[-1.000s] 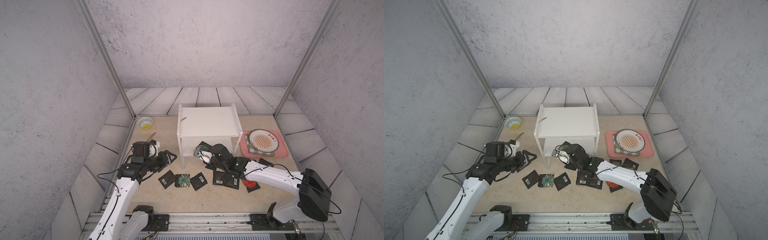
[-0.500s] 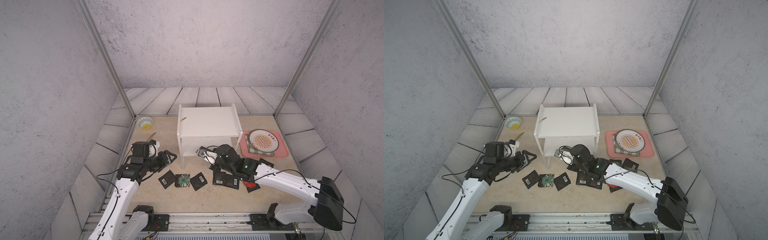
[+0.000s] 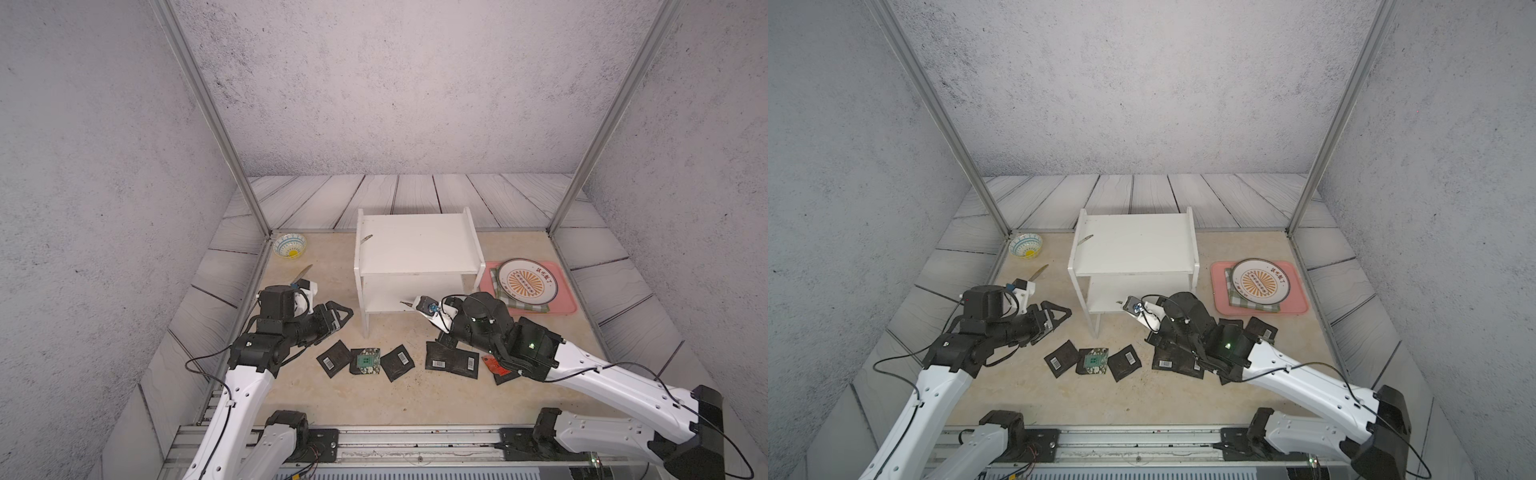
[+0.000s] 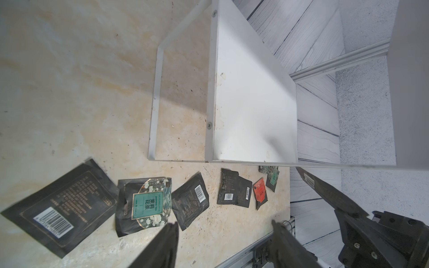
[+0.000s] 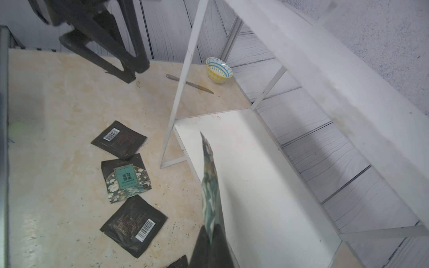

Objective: Remove the tea bags from the shelf
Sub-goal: Pick up the tea bag from the shelf, then place the tea bag at the center of the board.

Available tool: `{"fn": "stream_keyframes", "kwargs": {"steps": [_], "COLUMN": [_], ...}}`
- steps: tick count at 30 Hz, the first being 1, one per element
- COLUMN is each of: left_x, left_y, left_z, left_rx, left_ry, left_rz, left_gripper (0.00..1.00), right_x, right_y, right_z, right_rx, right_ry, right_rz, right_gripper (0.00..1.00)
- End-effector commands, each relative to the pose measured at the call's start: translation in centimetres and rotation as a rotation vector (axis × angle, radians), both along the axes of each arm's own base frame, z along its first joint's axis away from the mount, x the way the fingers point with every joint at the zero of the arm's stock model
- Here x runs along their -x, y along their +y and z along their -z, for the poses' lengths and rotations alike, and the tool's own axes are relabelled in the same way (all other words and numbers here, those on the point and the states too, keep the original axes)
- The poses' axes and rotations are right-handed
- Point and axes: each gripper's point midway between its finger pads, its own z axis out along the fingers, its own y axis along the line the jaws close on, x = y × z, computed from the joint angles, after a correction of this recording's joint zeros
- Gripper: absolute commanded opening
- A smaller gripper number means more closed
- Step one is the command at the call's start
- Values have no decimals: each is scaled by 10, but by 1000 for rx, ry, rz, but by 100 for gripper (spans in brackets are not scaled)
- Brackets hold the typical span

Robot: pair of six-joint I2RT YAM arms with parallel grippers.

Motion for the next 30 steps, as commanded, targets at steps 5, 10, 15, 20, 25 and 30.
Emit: {"fn": "stream_keyframes", "kwargs": {"steps": [5, 10, 15, 20, 25, 30], "left_x": [16, 29, 41, 56, 67, 73], "left_y": [-21, -41, -58, -71, -83, -95], "left_z": [-24, -39, -49, -63, -68, -68], "left_rx": [95, 137, 186, 196, 171, 151], "left_ry": [-87, -170, -240, -318, -374, -390], "left_rz": [130, 228, 303, 384, 450, 496], "left_gripper": [69, 69, 72, 74, 75, 75], "right_x": [33, 47, 58, 66, 73, 79], "right_y": [-7, -14, -17, -13, 0, 14], "right_z": [-11, -11, -14, -22, -24, -28], "right_rx": [-173, -285, -388, -466, -490, -536], "right_ry": [192, 322, 439, 565, 694, 798], "right_rz": [-32, -14, -6, -5, -25, -73], "right_gripper": [0, 0, 0, 0, 0, 0]}}
